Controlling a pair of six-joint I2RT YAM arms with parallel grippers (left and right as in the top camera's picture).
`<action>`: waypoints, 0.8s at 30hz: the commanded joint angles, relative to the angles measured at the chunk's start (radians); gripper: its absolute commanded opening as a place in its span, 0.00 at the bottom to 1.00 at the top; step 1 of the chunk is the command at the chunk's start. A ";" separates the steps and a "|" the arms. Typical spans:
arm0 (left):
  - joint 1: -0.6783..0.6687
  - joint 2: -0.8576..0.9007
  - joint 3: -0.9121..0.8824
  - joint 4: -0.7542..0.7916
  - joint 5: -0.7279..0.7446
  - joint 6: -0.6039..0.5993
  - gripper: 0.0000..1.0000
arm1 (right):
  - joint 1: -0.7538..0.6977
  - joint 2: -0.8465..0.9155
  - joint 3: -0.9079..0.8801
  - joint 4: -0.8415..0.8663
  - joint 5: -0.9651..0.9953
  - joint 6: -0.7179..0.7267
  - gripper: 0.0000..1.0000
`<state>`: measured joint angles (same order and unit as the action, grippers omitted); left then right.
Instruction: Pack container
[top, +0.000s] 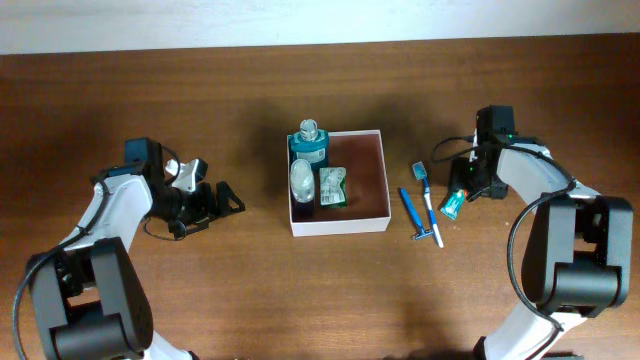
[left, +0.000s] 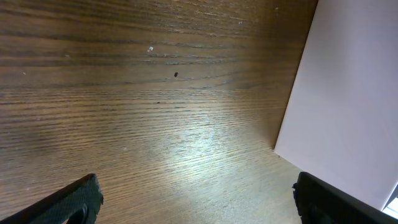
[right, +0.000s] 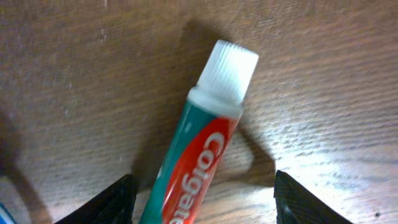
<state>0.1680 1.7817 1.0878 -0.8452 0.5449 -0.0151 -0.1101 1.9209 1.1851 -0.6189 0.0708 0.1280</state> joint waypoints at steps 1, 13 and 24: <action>0.003 -0.026 -0.006 -0.001 0.003 0.012 0.99 | -0.003 0.016 -0.009 0.019 0.035 -0.041 0.63; 0.003 -0.026 -0.006 -0.001 0.003 0.012 0.99 | -0.003 0.016 -0.009 0.052 0.008 -0.169 0.63; 0.003 -0.026 -0.006 -0.001 0.003 0.012 0.99 | -0.003 0.016 -0.009 0.101 -0.110 -0.204 0.63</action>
<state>0.1680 1.7817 1.0878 -0.8455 0.5449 -0.0151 -0.1097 1.9236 1.1851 -0.5282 0.0128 -0.0586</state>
